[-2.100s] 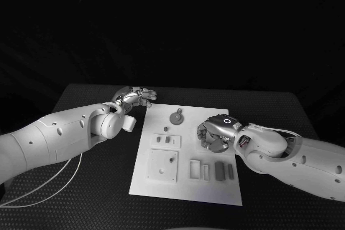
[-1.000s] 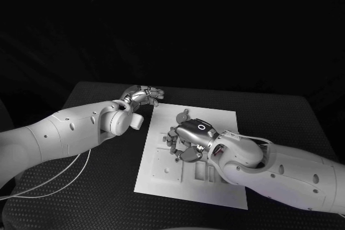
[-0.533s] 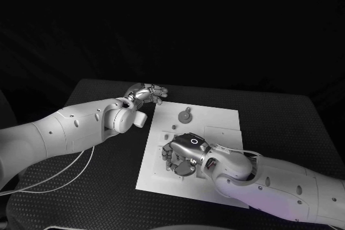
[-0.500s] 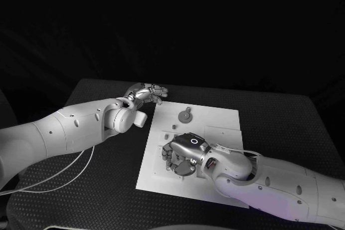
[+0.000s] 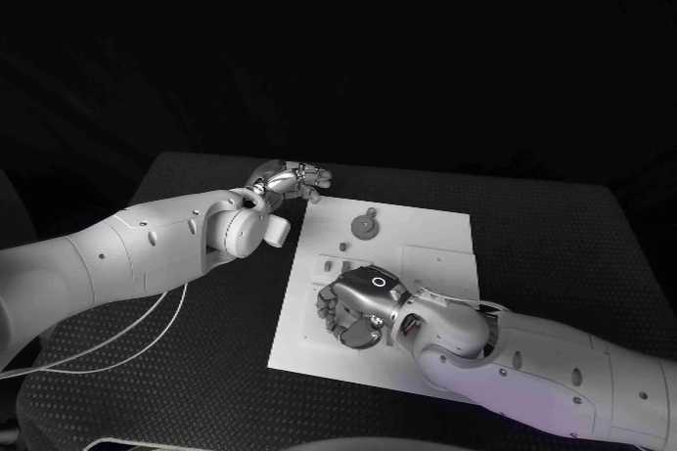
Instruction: Assemble the parts on the task board
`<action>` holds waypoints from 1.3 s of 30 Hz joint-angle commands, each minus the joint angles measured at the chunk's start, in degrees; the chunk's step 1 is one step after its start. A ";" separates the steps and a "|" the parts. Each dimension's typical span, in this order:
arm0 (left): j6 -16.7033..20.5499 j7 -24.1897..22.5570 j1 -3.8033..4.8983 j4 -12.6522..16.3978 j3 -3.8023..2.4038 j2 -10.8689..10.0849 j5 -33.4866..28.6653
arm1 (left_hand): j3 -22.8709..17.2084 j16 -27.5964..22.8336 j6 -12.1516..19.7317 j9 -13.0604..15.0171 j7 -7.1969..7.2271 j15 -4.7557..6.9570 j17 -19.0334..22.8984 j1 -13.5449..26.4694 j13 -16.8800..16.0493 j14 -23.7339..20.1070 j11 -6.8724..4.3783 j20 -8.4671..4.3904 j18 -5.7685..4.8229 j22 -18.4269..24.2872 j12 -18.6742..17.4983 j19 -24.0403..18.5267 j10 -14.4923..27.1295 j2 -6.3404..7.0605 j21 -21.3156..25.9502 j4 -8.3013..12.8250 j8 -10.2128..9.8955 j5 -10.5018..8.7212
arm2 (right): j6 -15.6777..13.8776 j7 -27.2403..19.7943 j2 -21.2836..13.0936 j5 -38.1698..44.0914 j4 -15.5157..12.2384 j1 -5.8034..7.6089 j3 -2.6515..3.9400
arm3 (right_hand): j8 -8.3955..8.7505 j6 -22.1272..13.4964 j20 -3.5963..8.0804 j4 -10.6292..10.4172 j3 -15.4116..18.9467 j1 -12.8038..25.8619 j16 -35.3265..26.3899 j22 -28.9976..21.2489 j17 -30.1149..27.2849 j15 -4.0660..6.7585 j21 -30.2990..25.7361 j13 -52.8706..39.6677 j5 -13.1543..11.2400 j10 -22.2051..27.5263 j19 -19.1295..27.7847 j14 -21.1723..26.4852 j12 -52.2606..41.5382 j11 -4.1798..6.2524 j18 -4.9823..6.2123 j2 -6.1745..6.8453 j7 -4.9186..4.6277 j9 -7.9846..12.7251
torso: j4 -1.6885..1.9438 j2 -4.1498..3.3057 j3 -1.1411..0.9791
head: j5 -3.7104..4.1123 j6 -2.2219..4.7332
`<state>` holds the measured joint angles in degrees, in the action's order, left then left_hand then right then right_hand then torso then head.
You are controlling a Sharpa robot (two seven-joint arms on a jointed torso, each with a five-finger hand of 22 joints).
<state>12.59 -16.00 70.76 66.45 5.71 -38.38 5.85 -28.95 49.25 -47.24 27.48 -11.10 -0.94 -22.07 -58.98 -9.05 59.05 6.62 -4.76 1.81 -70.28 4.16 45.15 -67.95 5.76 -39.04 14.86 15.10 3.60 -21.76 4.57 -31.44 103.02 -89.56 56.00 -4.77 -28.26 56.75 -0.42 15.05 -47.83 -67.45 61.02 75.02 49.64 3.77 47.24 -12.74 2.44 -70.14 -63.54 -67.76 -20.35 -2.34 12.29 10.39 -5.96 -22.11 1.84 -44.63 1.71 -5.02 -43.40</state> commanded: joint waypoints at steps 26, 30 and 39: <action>-0.92 -0.37 0.08 0.31 -0.06 -0.02 -0.25 | 0.15 -0.34 0.50 -0.08 0.15 -0.03 -0.14 0.50 -0.06 0.41 0.36 0.08 0.63 -0.16 0.10 0.51 0.24 -0.13 0.39 -0.35 0.01 -0.30 | 3.26 -0.31 0.71 1.63 2.26 -0.40 -1.28 | -0.04 0.30 0.19 0.34 -0.71 -1.04 0.32 0.85 -0.20 0.29 0.29 -2.24 0.34 -0.37 -0.26 0.13 -0.82 0.18 2.71 -1.04 -0.07 -0.22 | -0.08 0.01 0.06 | -0.32 -0.44; -0.92 -0.32 0.08 0.32 -0.06 -0.09 -0.25 | 0.16 -0.35 0.50 -0.08 0.15 -0.03 -0.16 0.49 -0.06 0.41 0.36 0.08 0.63 -0.16 0.10 0.51 0.24 -0.13 0.40 -0.35 0.02 -0.30 | 4.91 -0.36 0.96 -0.13 2.90 -0.40 -1.57 | 0.44 -0.02 -0.02 -0.38 -2.55 -0.84 0.18 0.74 -0.57 0.08 0.12 -2.33 0.37 0.11 0.00 0.33 -0.40 -0.06 2.71 0.23 -0.24 -0.28 | -0.06 0.00 0.04 | -0.27 -0.44; -0.91 -0.30 0.08 0.33 -0.06 -0.15 -0.25 | 0.17 -0.37 0.52 -0.08 0.14 -0.04 -0.18 0.49 -0.06 0.41 0.36 0.08 0.64 -0.19 0.10 0.52 0.25 -0.10 0.42 -0.35 0.03 -0.30 | 4.58 -0.85 0.80 -1.18 2.94 -0.39 -1.64 | 2.60 -2.61 -0.98 -2.01 1.69 4.63 -0.39 0.92 -1.83 -1.26 -0.33 -1.87 1.11 3.04 1.82 1.90 1.68 -1.41 2.71 4.22 -1.50 0.36 | -0.07 0.03 0.06 | -0.27 -0.54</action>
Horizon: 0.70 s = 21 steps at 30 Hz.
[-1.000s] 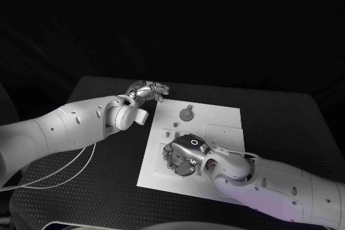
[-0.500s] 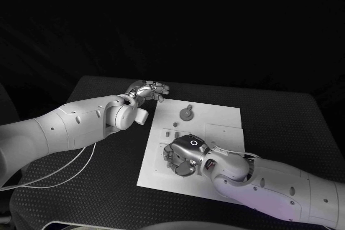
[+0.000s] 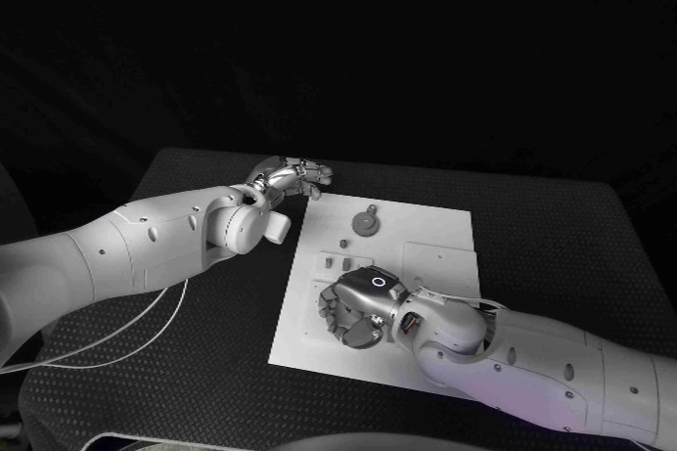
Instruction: Assemble the parts on the task board
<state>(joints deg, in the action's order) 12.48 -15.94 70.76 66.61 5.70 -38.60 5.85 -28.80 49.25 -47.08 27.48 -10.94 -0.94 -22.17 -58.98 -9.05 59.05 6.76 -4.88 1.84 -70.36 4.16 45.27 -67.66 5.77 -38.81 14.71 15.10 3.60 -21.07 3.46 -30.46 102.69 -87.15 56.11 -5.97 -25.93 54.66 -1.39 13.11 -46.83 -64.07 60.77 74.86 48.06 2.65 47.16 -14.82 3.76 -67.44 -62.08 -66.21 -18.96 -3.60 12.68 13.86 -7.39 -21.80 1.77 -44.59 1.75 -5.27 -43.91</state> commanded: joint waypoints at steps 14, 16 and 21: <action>-0.77 -0.34 0.08 0.14 -0.04 -0.11 -0.24 | 0.04 -0.41 0.39 -0.09 -0.03 -0.04 -0.13 0.50 -0.06 0.42 0.22 0.20 0.62 -0.14 0.11 0.41 -0.03 -0.07 0.23 -0.21 0.04 -0.31 | 0.53 -0.07 -0.81 -1.78 0.52 -0.49 -0.44 | 2.30 -3.39 -0.25 0.30 4.34 1.37 1.11 1.10 -1.35 -1.22 -0.17 0.51 1.05 3.55 1.03 1.11 2.06 -1.31 2.32 2.18 -1.39 0.73 | -0.04 -0.01 -0.05 | 0.10 -0.03; -0.84 -0.30 0.08 0.14 -0.04 -0.12 -0.24 | 0.04 -0.41 0.40 -0.09 -0.03 -0.04 -0.13 0.50 -0.06 0.42 0.22 0.20 0.62 -0.14 0.11 0.41 -0.03 -0.07 0.24 -0.21 0.04 -0.31 | -0.06 -0.35 -0.99 -2.75 0.55 -0.48 -0.44 | 2.77 -4.20 -0.26 0.44 4.71 1.17 1.38 1.11 -1.45 -1.50 -0.13 0.66 1.08 4.43 1.09 1.24 2.48 -1.62 2.32 2.43 -1.74 0.94 | -0.03 -0.01 -0.05 | 0.19 0.09; -0.90 -0.29 0.08 0.10 -0.04 -0.16 -0.24 | 0.05 -0.42 0.42 -0.09 -0.04 -0.04 -0.14 0.49 -0.06 0.42 0.23 0.21 0.62 -0.15 0.10 0.41 -0.02 -0.06 0.25 -0.21 0.03 -0.31 | -1.78 -1.16 -1.44 -4.03 0.43 -0.47 -0.43 | 5.02 -8.60 -0.83 1.13 6.13 1.00 1.85 1.16 -1.84 -3.44 -0.47 2.22 1.53 9.87 2.39 3.26 4.41 -3.60 2.32 2.98 -3.71 2.06 | 0.02 0.00 -0.03 | 0.29 0.19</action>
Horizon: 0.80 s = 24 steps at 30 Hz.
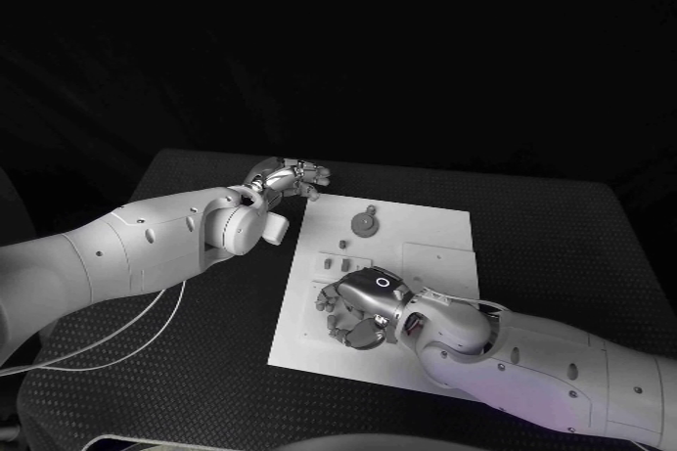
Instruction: Assemble the parts on the task board
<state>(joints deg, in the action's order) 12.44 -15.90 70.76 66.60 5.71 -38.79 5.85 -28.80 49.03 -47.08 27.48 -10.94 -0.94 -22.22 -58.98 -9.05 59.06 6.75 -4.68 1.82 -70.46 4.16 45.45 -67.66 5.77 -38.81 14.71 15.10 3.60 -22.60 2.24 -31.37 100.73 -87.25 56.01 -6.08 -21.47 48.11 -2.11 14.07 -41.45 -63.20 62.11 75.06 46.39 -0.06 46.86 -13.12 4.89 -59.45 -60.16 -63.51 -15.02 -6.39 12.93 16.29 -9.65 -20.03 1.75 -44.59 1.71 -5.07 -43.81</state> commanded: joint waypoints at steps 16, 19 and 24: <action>-0.84 -0.45 0.08 -1.04 -0.05 -0.04 -0.24 | 0.05 -0.24 0.45 -0.10 -0.04 -0.04 -0.15 0.46 -0.06 0.42 0.24 0.01 0.64 -0.09 0.11 0.24 0.01 -0.04 0.29 -0.20 0.05 -0.31 | -5.77 -6.69 -6.38 -18.65 -4.90 2.30 1.44 | 0.05 -3.89 -0.44 -0.77 7.43 4.01 2.63 0.91 -1.41 -1.36 0.37 2.70 4.40 4.67 1.01 1.69 -1.58 -1.47 2.07 0.27 -1.80 0.23 | -0.13 0.08 -0.05 | 1.04 1.04; -0.88 -0.48 0.08 -1.47 -0.05 0.05 -0.24 | 0.05 -0.25 0.45 -0.10 -0.04 -0.04 -0.16 0.45 -0.07 0.42 0.24 0.01 0.64 -0.10 0.11 0.24 0.01 -0.04 0.30 -0.20 0.06 -0.32 | -4.96 -6.75 -7.86 -21.80 -6.08 3.55 2.05 | -0.32 -3.71 -0.23 -1.25 8.72 4.66 2.92 0.87 -1.69 -1.26 0.44 2.94 5.37 4.49 0.96 1.73 -2.18 -1.37 2.07 -0.08 -1.74 0.08 | -0.16 0.11 -0.10 | 1.29 1.22; -0.95 -0.53 0.07 -2.18 -0.05 0.26 -0.24 | 0.05 -0.26 0.45 -0.10 -0.04 -0.04 -0.17 0.45 -0.07 0.42 0.24 0.01 0.64 -0.11 0.11 0.24 0.00 -0.03 0.31 -0.20 0.07 -0.32 | -3.29 -6.53 -10.79 -29.10 -7.63 5.26 3.27 | -0.58 -3.61 -0.02 -1.57 9.29 4.52 3.37 0.87 -1.87 -1.12 0.64 3.17 6.15 4.36 0.70 1.47 -2.68 -1.23 2.07 -0.69 -1.74 -0.01 | -0.19 0.16 -0.10 | 1.70 1.52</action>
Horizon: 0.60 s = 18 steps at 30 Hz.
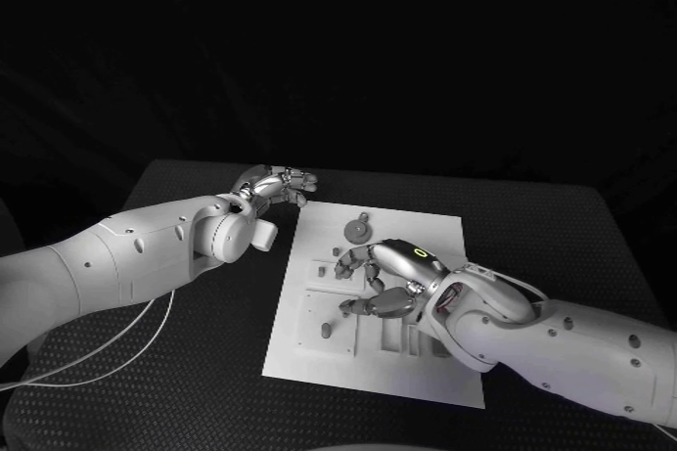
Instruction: Assemble the parts on the task board
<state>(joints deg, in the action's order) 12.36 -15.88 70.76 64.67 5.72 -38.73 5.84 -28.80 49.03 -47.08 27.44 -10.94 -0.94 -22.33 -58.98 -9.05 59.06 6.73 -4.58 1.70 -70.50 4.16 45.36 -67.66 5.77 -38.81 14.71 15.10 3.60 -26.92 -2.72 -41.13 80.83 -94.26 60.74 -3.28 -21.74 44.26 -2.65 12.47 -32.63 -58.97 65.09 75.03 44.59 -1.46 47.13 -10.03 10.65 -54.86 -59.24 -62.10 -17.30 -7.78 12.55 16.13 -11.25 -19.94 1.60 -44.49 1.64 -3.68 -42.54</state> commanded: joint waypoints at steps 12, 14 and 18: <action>-1.21 -0.50 0.04 -1.08 -0.02 0.41 -0.24 | 0.06 -0.30 0.40 -0.03 -0.03 -0.05 -0.11 0.48 -0.08 0.43 0.25 -0.07 0.75 -0.10 0.14 0.34 -0.02 -0.10 0.35 -0.26 0.13 -0.32 | 11.84 5.10 -8.27 -19.62 0.54 4.60 1.32 | -2.56 4.25 1.48 1.11 -2.95 -4.51 1.34 0.62 -1.58 3.84 1.20 -4.57 -5.15 -8.80 -2.24 -1.96 -9.93 4.12 2.45 -3.84 1.66 -1.06 | -0.28 0.18 -0.11 | 1.98 1.00; -1.22 -0.48 0.04 -1.05 -0.01 0.32 -0.24 | 0.07 -0.31 0.37 -0.03 -0.02 -0.05 -0.12 0.51 -0.09 0.43 0.25 -0.07 0.75 -0.12 0.15 0.35 -0.04 -0.12 0.36 -0.29 0.15 -0.32 | 14.26 7.49 -9.26 -19.61 0.75 4.80 1.31 | -2.64 4.44 1.39 0.65 -2.43 -3.75 1.81 0.70 -1.64 5.04 1.37 -11.32 -6.25 -11.12 -2.50 -2.24 -19.11 5.01 2.45 -3.81 2.41 -1.49 | -0.25 0.15 -0.09 | 2.44 1.11; -1.30 -0.47 0.03 -0.84 0.01 0.25 -0.24 | 0.08 -0.32 0.35 -0.02 -0.01 -0.04 -0.14 0.54 -0.09 0.44 0.24 -0.06 0.74 -0.13 0.16 0.35 -0.06 -0.13 0.38 -0.32 0.18 -0.32 | 17.11 10.83 -11.71 -20.40 0.77 4.80 1.21 | -3.13 4.97 2.75 -1.25 -1.61 -1.16 8.25 1.36 3.14 5.60 6.26 -33.00 -6.83 0.49 -3.23 -1.62 -42.98 5.99 2.45 -3.17 3.24 -4.40 | -0.30 0.11 -0.09 | 3.05 1.16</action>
<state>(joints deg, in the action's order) 12.08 -15.90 70.74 63.59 5.76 -38.57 5.84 -28.80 49.03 -47.08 27.44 -10.94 -0.94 -22.38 -58.99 -9.05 59.06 6.73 -4.58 1.29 -70.55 4.16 45.35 -67.66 5.77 -38.81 14.71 15.10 3.59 -15.69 3.58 -52.33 62.84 -93.36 65.60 -2.02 -24.68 48.87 -0.47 11.55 -34.17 -60.76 72.66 74.91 47.07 3.92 52.43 -40.43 3.99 -56.34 -62.43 -64.13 -57.54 -2.10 12.93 12.92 -7.87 -23.86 1.31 -44.34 1.52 -1.10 -41.44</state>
